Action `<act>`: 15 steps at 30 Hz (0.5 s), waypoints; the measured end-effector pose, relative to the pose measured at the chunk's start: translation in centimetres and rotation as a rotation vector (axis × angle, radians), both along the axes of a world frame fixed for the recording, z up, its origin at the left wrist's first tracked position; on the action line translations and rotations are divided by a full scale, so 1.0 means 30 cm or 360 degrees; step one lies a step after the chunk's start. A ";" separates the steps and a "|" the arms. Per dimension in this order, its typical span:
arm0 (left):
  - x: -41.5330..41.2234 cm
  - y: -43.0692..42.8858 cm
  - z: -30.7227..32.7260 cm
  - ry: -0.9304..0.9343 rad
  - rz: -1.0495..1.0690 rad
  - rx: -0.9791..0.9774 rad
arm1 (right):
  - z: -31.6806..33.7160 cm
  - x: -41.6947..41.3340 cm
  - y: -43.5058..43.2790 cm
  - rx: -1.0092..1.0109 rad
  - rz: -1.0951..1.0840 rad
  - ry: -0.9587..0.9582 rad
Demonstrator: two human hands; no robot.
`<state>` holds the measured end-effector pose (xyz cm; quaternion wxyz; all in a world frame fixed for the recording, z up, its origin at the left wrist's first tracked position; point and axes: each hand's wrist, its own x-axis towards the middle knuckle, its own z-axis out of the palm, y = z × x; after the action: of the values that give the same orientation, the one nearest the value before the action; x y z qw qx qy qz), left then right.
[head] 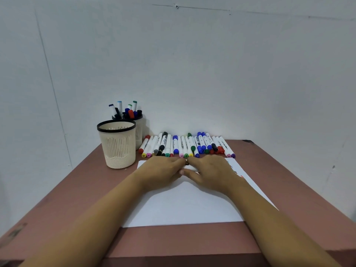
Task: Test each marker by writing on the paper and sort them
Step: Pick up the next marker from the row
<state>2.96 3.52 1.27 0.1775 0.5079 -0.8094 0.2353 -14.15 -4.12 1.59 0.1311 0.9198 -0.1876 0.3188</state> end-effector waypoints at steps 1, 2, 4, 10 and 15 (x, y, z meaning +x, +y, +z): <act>-0.002 0.004 0.007 0.0083 0.0048 0.0044 | 0.003 0.001 0.006 0.0041 -0.0061 0.0033; -0.002 0.010 0.013 0.0232 0.0091 0.0143 | 0.006 0.000 0.011 0.0148 -0.0130 0.0080; 0.005 0.028 0.021 0.0620 0.0121 0.0294 | 0.015 -0.003 0.014 0.0353 -0.0211 0.0137; -0.002 0.014 0.025 0.0988 0.0402 0.0290 | 0.036 0.011 0.039 0.0407 -0.0147 0.0211; -0.031 0.002 0.028 0.1140 0.0527 0.0036 | 0.046 0.047 0.067 0.0822 0.0136 0.0160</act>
<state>2.04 3.59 2.11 0.4028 0.6834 -0.6060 0.0596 -12.76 -2.11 2.98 -0.1125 0.9445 -0.2168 0.2196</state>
